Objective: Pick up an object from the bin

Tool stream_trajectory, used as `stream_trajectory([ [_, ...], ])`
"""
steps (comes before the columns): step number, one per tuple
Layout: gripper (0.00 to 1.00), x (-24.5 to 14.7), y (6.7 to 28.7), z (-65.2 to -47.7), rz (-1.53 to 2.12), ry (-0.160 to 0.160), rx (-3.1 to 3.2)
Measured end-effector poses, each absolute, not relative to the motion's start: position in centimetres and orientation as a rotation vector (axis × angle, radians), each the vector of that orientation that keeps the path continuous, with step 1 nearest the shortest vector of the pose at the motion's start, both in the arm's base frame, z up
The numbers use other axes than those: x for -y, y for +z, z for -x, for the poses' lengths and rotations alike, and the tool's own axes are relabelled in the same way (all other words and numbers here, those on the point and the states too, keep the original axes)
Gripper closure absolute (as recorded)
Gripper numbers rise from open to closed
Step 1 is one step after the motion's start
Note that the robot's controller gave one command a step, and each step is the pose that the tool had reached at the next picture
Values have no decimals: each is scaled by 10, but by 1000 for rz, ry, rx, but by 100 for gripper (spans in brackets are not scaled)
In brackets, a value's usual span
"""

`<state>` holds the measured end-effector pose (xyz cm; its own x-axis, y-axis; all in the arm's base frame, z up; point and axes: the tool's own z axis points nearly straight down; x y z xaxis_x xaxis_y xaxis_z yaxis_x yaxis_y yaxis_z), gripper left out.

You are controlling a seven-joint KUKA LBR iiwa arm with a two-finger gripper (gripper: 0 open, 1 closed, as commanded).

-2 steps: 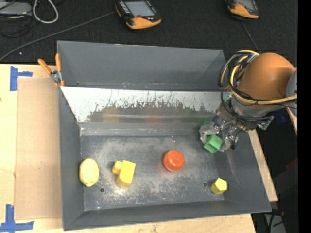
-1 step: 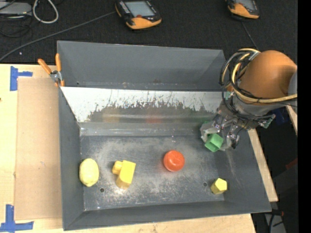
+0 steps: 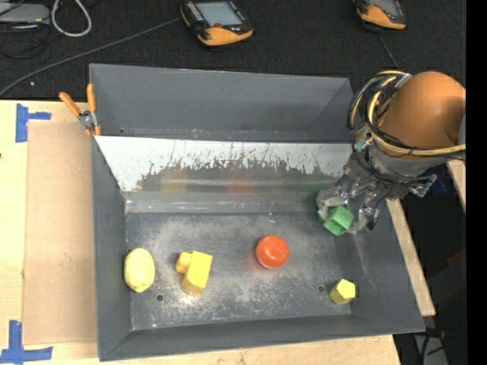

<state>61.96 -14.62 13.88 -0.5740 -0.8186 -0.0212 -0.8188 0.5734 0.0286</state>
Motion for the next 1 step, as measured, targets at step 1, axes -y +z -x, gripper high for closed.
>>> stream_trajectory([
  [1,100,146,170,-621,1443,53,-2781],
])
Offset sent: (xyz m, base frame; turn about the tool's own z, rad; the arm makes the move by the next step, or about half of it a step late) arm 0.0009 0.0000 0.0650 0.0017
